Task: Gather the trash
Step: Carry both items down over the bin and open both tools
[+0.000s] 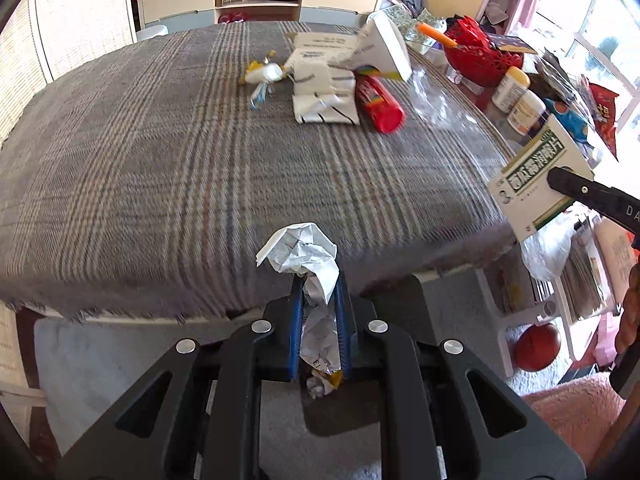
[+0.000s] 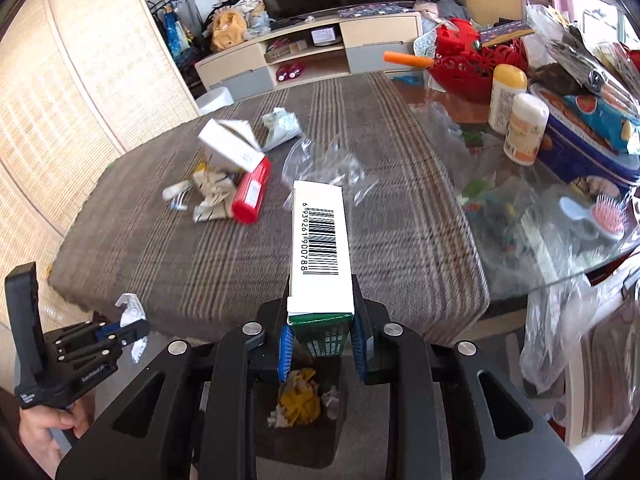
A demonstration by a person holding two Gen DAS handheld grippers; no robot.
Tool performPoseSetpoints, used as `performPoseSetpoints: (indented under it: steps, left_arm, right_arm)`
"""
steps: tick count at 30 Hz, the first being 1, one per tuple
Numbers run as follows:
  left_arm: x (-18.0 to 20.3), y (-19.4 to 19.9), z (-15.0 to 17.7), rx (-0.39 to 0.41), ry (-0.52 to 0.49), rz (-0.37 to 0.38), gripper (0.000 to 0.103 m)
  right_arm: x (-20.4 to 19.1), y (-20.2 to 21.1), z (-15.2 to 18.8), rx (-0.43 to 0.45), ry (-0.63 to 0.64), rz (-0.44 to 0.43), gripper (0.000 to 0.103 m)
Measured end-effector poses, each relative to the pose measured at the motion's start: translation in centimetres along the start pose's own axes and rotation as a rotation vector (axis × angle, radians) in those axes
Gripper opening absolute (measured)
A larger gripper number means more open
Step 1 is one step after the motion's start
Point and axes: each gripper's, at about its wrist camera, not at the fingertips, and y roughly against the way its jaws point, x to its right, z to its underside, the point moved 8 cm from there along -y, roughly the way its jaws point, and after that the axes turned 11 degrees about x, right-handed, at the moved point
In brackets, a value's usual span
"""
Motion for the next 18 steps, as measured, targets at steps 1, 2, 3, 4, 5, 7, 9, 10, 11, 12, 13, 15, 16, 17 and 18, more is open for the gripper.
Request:
performPoseSetpoints:
  steps: [1,2,3,4,5,7,9,10,11,12,13,15,16,17,18]
  left_arm:
    - [0.5,0.2,0.6,-0.003,-0.003,0.004,0.013]
    - [0.8,0.4,1.1,-0.006,-0.007,0.006,0.013]
    - [1.1,0.5,1.7,-0.008,-0.012,0.007,0.013]
    - [1.5,0.7,2.4,-0.010,-0.013,0.009,0.013]
    - [1.8,0.9,3.1,-0.013,-0.013,0.013,0.013]
    - [2.3,0.9,4.2,-0.015,-0.008,0.018,0.013]
    - [2.7,1.0,5.6,-0.018,0.001,0.022,0.013]
    - [2.9,1.0,6.1,-0.019,0.005,0.023,0.013]
    - [3.1,1.1,6.6,-0.022,0.007,0.025,0.013]
    - [3.3,1.1,7.2,-0.024,0.007,0.024,0.013]
    - [3.4,1.1,7.6,-0.025,0.005,0.023,0.013]
    - [3.8,1.2,8.4,-0.023,0.003,0.022,0.013]
    - [3.9,1.2,8.7,-0.023,0.001,0.022,0.013]
    - [4.1,1.2,9.1,-0.023,0.000,0.023,0.013]
    - [4.3,1.2,9.4,-0.024,-0.001,0.025,0.013]
  right_arm:
    - [-0.4,0.3,0.5,-0.003,0.005,-0.006,0.025]
    - [-0.7,0.6,1.2,-0.008,0.012,-0.013,0.025]
    - [-1.0,0.9,1.8,-0.011,0.016,-0.020,0.025]
    - [-1.3,1.1,2.4,-0.015,0.017,-0.026,0.025]
    - [-1.5,1.4,3.0,-0.019,0.015,-0.035,0.025]
    - [-1.9,1.8,4.0,-0.025,0.016,-0.044,0.025]
    - [-2.3,2.1,5.0,-0.034,0.025,-0.054,0.025]
    - [-2.6,2.2,5.4,-0.038,0.030,-0.057,0.025]
    - [-2.8,2.4,5.9,-0.042,0.037,-0.060,0.025]
    - [-3.0,2.4,6.2,-0.045,0.040,-0.062,0.025]
    - [-3.2,2.5,6.7,-0.050,0.043,-0.064,0.025]
    - [-3.4,2.5,7.4,-0.060,0.045,-0.067,0.025]
    - [-3.4,2.5,7.8,-0.063,0.044,-0.068,0.025]
    - [-3.4,2.6,8.2,-0.065,0.041,-0.069,0.025]
    - [-3.4,2.6,8.5,-0.068,0.038,-0.070,0.025]
